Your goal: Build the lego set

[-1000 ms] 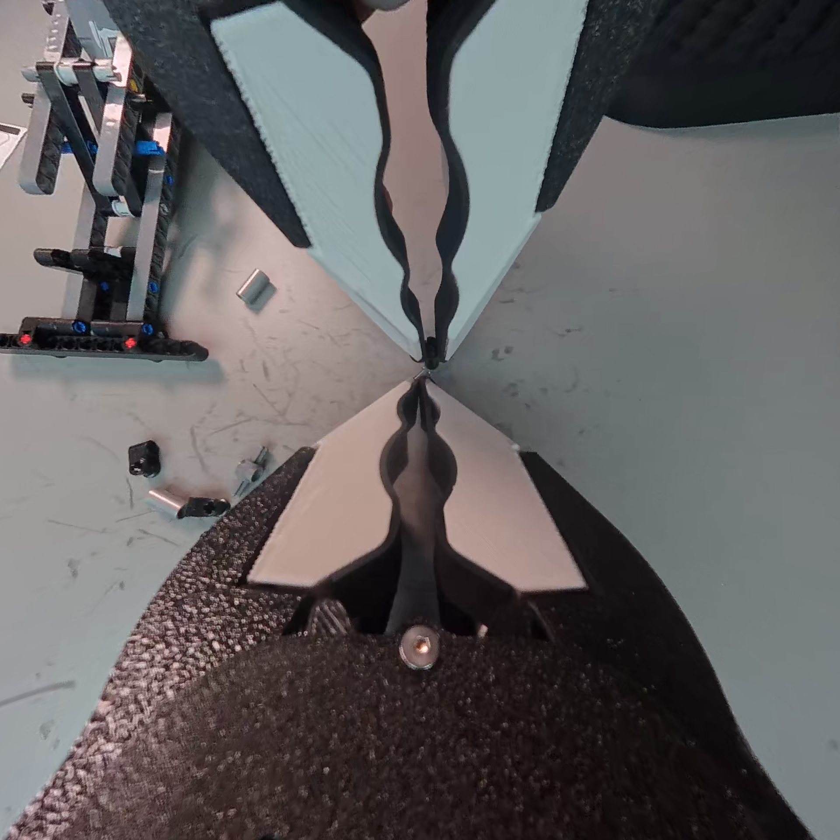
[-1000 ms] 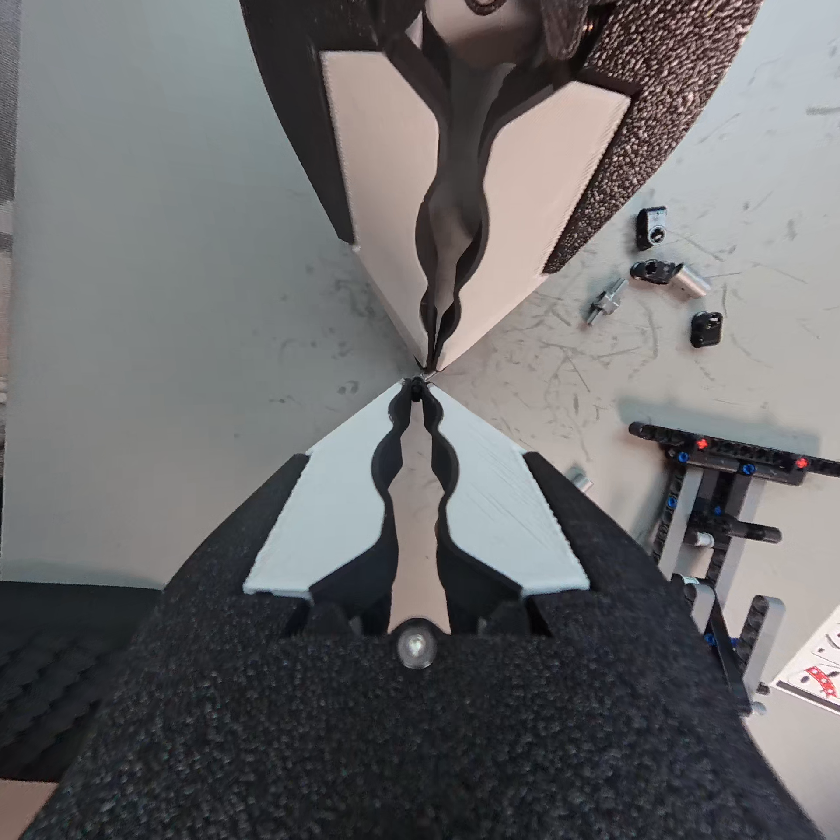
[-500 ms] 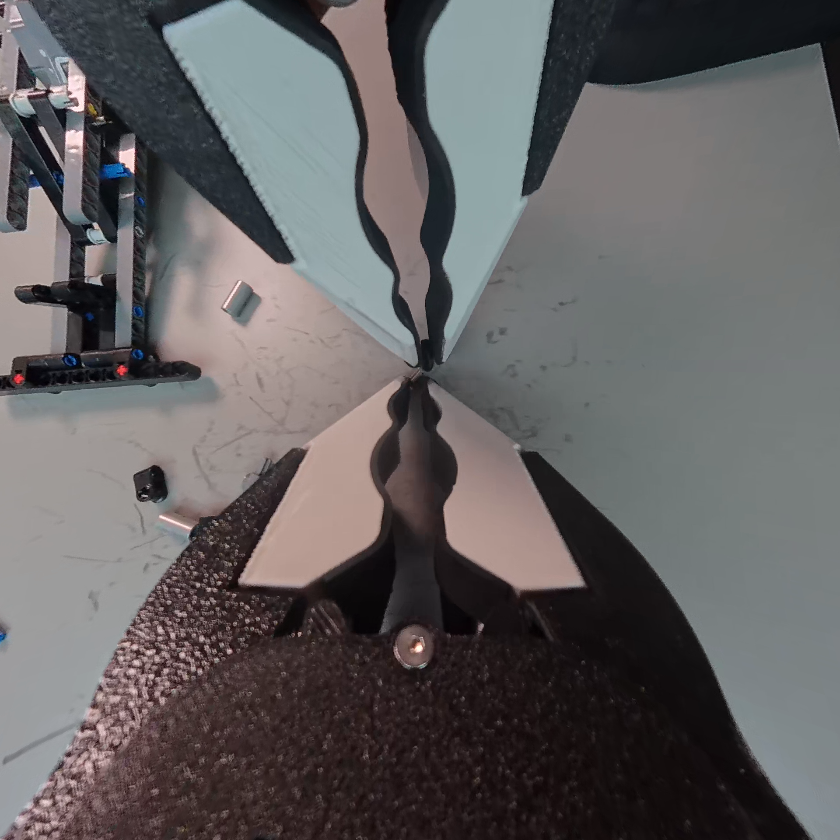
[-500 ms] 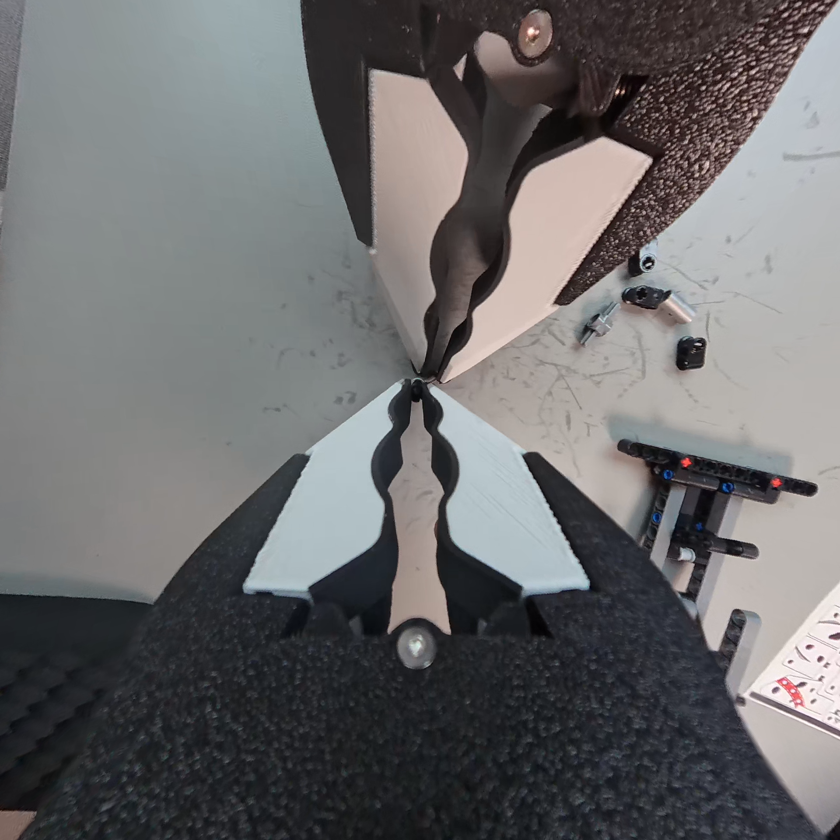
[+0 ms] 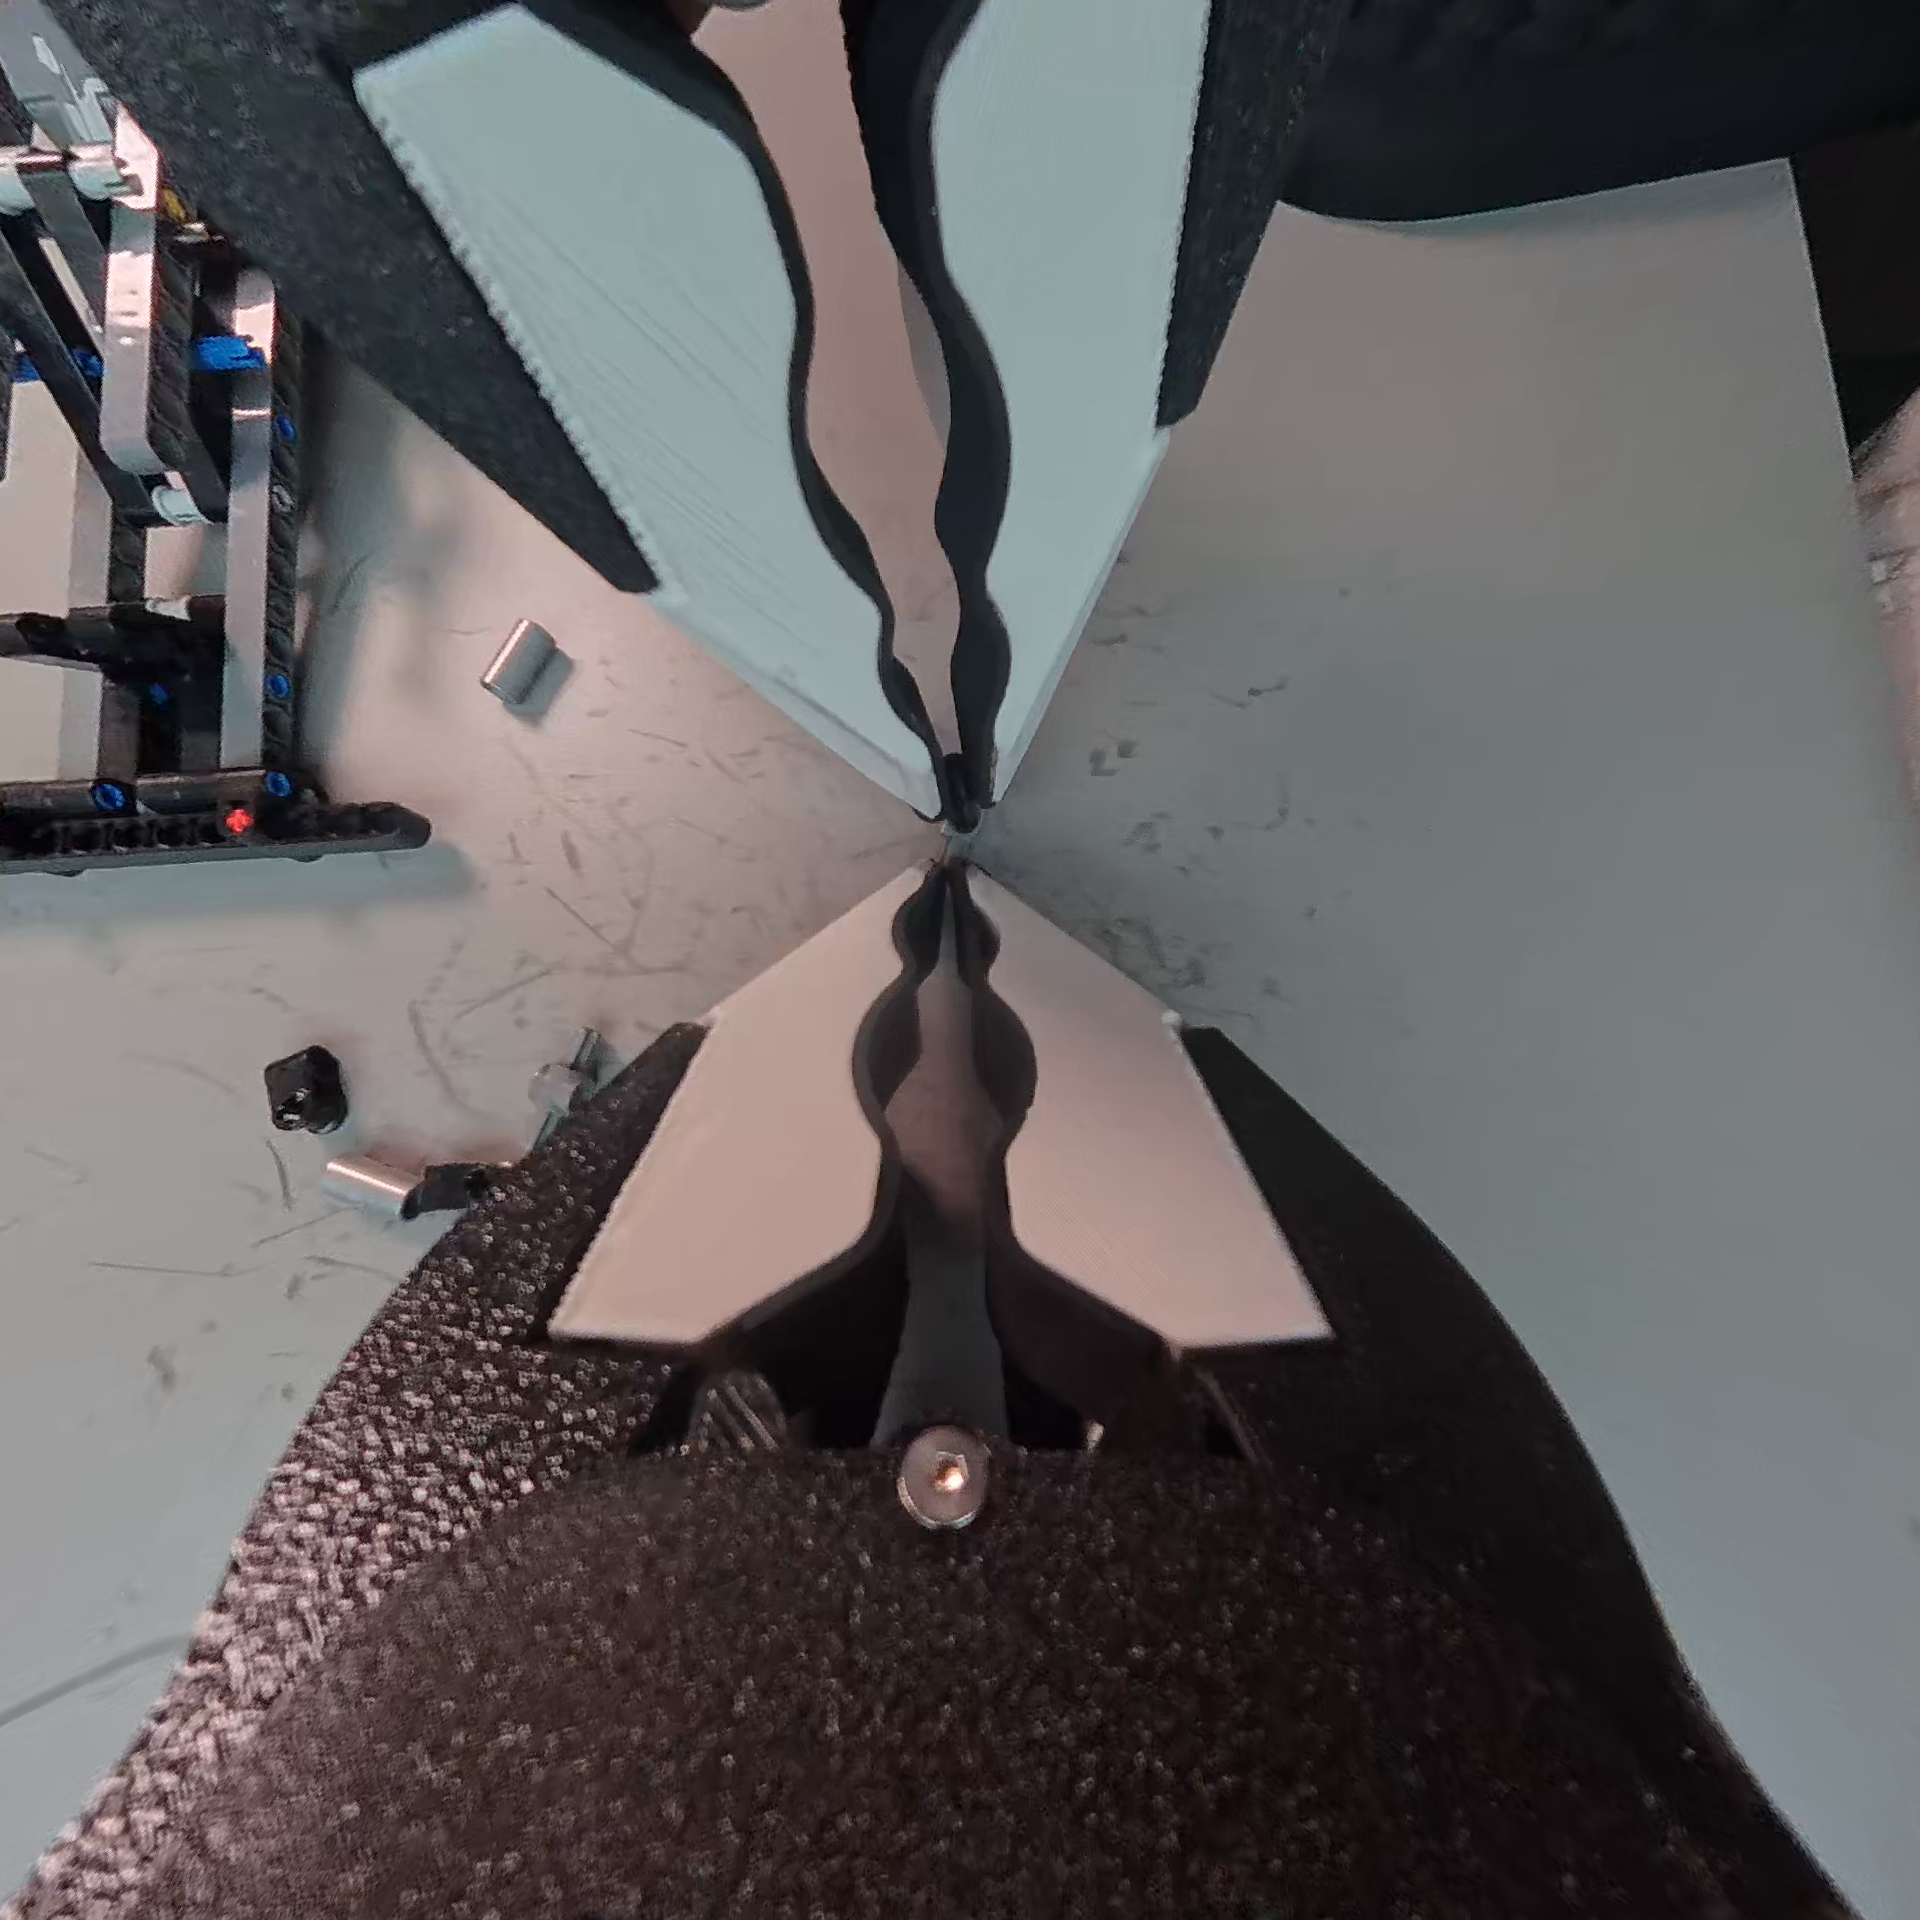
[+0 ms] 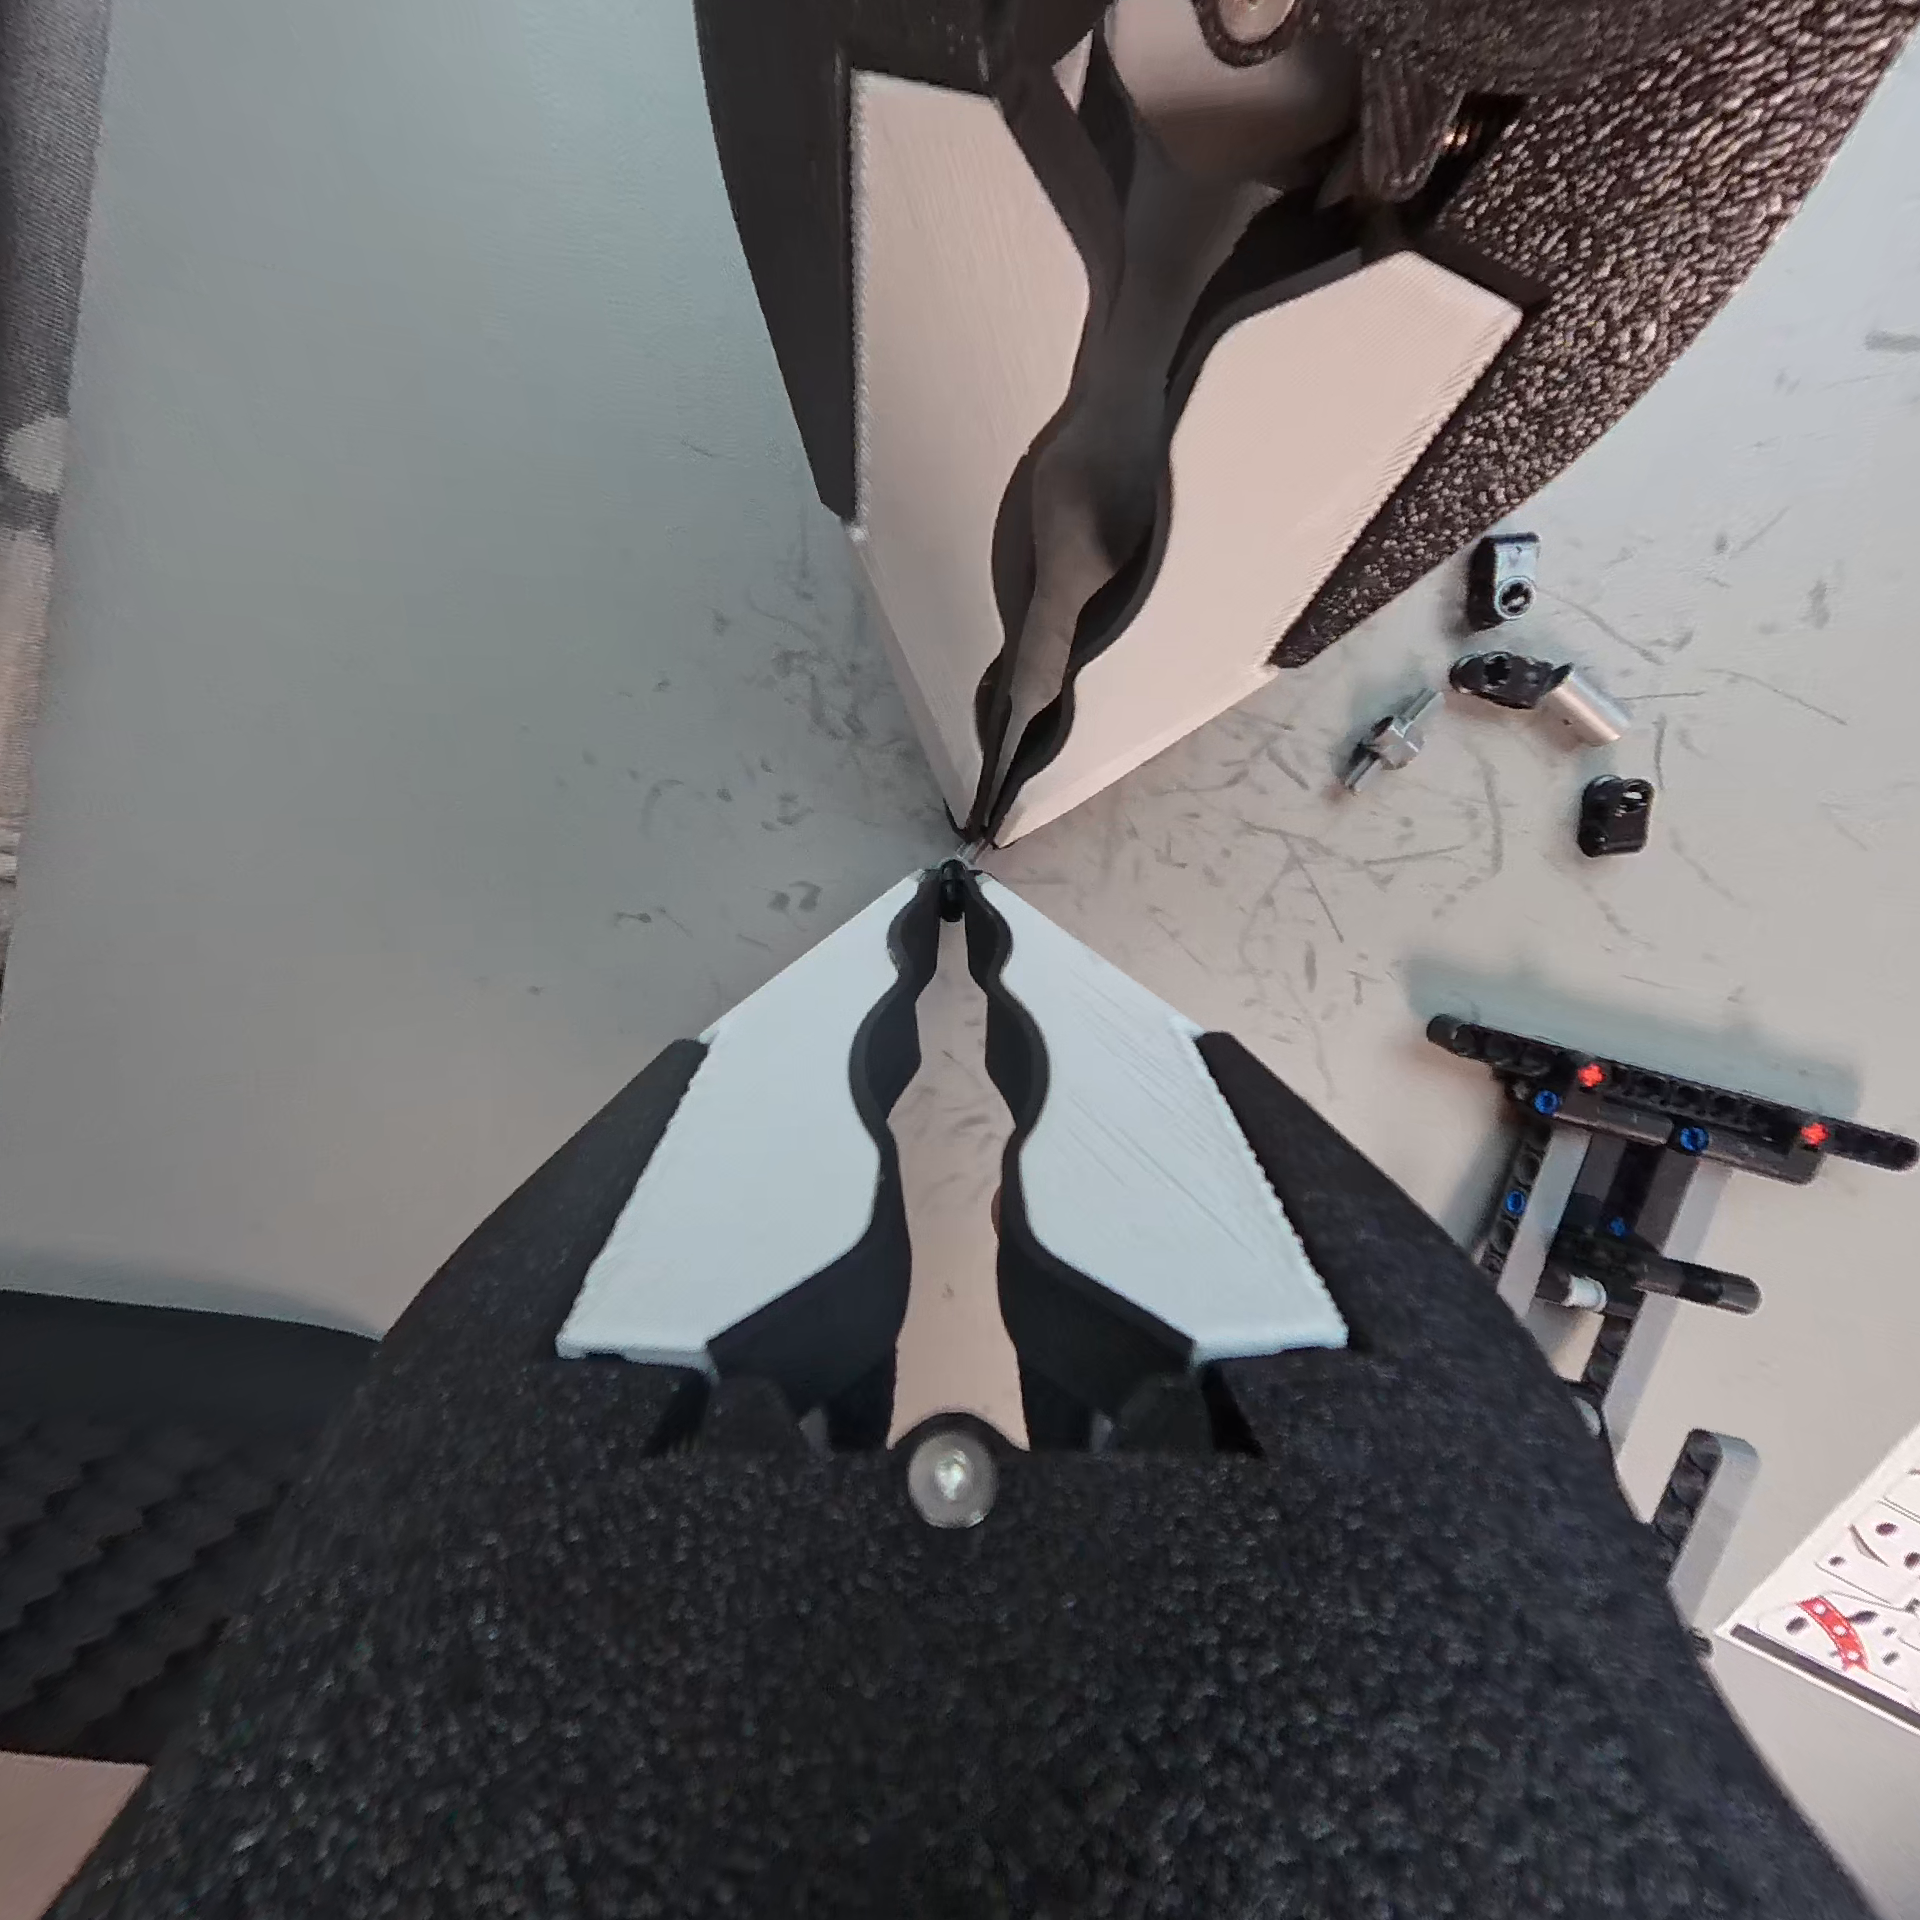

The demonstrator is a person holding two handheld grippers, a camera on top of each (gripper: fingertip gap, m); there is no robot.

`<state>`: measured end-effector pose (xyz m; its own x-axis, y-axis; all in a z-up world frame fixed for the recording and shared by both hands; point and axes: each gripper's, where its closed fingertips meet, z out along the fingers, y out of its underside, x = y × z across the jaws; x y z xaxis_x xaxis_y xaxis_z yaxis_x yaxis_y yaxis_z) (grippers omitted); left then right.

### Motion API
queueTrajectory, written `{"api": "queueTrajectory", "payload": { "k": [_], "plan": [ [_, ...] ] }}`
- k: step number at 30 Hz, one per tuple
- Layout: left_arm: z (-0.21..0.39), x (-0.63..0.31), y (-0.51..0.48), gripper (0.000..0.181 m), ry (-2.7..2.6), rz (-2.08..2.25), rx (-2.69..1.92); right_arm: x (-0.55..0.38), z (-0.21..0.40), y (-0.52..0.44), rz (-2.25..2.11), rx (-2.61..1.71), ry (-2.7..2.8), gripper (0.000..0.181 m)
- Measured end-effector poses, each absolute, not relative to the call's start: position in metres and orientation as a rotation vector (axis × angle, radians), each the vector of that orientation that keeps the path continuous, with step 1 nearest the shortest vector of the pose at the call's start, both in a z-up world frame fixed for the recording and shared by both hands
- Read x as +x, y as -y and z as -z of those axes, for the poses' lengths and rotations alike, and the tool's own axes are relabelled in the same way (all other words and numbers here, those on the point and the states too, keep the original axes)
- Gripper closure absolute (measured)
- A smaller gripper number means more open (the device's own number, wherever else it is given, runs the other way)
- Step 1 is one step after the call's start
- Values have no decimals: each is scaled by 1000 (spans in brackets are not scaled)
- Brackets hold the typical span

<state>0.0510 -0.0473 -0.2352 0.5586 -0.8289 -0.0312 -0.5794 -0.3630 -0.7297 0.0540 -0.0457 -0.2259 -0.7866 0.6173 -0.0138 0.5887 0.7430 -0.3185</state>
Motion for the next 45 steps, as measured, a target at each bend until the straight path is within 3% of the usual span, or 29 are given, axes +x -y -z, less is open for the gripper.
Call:
{"api": "queueTrajectory", "payload": {
  "k": [5,14,28,36,45],
  "plan": [
    [234,52,52,169,-1152,448,-2061,53,226,43,-384,-992,2804,177],
    [237,51,47,178,-1063,460,-2130,50,225,40,-267,-1061,2611,177],
    [237,52,41,170,-850,427,-2216,47,226,32,-498,-1794,2352,177],
    [238,58,43,174,-916,350,-2178,54,227,36,-609,-1973,2473,177],
    [237,63,44,174,-1186,121,-1963,64,226,39,-488,-1853,2758,177]
  ]
}}
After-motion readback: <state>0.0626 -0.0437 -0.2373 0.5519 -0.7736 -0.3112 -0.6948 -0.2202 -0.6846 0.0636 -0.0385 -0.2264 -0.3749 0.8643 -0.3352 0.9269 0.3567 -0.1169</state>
